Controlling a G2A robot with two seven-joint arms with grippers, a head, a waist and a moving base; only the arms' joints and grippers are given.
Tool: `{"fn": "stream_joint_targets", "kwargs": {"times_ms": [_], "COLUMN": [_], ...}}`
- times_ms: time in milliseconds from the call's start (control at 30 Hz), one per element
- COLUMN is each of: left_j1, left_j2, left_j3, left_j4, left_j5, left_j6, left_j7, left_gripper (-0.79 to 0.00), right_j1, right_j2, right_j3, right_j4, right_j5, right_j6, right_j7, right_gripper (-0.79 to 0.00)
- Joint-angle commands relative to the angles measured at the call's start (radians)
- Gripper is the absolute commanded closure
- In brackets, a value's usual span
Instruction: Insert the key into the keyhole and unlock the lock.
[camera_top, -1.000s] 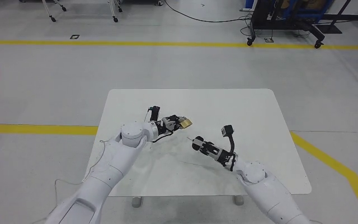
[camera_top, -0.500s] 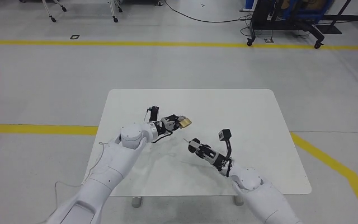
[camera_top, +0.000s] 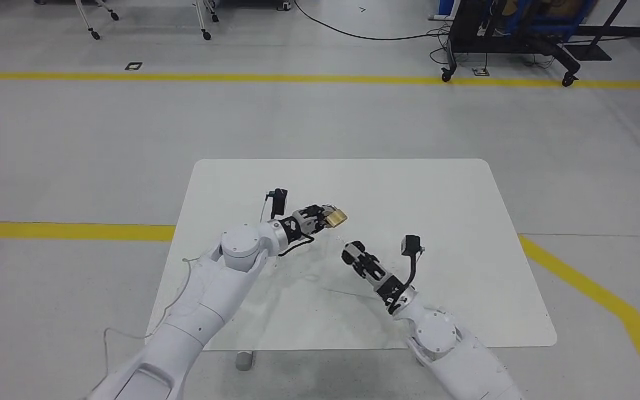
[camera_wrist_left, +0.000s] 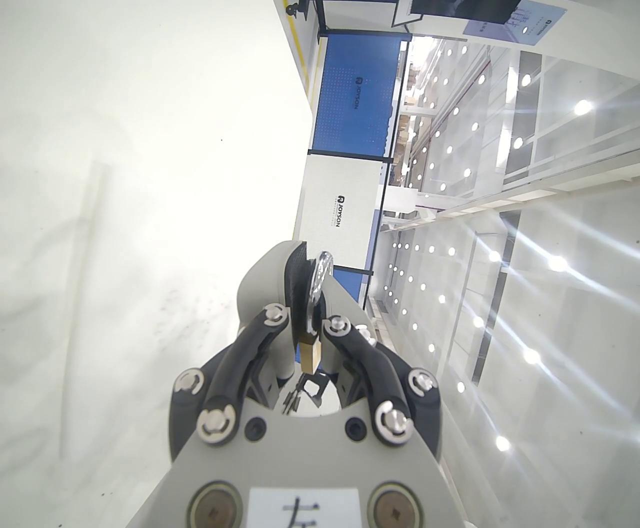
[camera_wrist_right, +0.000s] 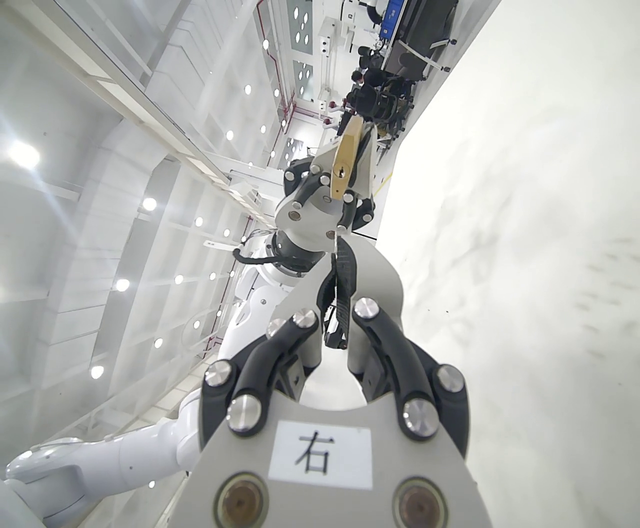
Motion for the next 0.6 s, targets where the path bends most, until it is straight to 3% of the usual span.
{"fn": "stream_joint_targets", "kwargs": {"times_ms": [0,567], "left_j1": [0.0,-0.002], "left_j2": [-0.001,-0.013], "left_j3": [0.0,0.012], "left_j4": [0.001,0.006], "left_j5": [0.004,0.044], "left_j6": [0.001,0.006], "left_j7": [0.0,-0.013], "left_gripper": [0.0,0.0], "right_j1": [-0.002,0.001], "right_j2": [-0.001,-0.019], "right_j3": [0.002,0.02], "right_j4": [-0.006,-0.011], "right_j5": [-0.019,-0.044], "right_j6": [0.005,0.085], "right_j7": [-0.014,-0.075], "right_gripper": [0.0,0.0]}}
